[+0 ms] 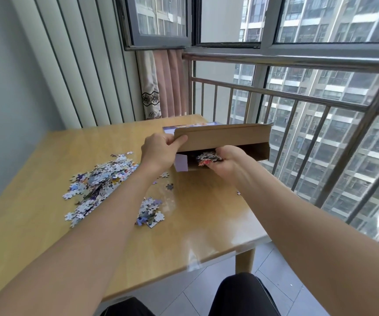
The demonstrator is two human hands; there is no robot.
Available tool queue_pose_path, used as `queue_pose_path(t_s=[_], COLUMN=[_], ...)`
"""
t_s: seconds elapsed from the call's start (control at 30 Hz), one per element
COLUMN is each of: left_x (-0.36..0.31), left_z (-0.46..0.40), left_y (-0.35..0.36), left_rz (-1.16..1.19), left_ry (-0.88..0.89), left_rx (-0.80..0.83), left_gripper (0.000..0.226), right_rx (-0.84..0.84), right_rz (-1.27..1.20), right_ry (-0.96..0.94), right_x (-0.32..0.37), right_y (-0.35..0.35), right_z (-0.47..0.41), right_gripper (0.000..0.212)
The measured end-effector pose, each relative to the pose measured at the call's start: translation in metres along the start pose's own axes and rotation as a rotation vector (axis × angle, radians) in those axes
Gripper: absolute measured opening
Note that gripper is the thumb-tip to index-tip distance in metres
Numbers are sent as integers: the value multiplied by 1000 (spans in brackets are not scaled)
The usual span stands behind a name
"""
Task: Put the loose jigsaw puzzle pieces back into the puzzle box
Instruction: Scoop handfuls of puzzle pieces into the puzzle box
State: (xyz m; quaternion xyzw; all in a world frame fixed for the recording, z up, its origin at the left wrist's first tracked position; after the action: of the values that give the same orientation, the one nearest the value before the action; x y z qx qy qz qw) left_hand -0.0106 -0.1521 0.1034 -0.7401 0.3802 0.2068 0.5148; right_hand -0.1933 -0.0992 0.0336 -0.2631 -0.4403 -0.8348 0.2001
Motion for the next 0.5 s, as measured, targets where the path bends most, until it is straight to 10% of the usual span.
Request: queue_pose_path(t_s=[0.33,0.5], left_x=[-7,-6], left_z=[-9,-13], left_y=[-5,-9], left_rz=[37,51], left_ry=[10,8], left_rx=[3,-9], left_gripper=[41,38], right_rx=[-86,-154], right_rz=[838,1247], right_ry=[-393,-549], right_x=[42,62], right_y=[2,3], right_z=[-19,-12], right_gripper=[51,15])
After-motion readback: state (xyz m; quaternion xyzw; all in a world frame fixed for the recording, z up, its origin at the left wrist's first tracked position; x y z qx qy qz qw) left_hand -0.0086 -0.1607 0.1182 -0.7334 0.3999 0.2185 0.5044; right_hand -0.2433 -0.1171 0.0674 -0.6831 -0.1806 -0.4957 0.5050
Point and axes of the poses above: each hand's wrist, its own z-axis away from the middle knuckle, its own y-axis out of the palm, x = y × z, the point moved 10 cm from there along -z, towards the middle knuckle, and after that the axes turned 6 degrees about -z, right-handed, at the moved point
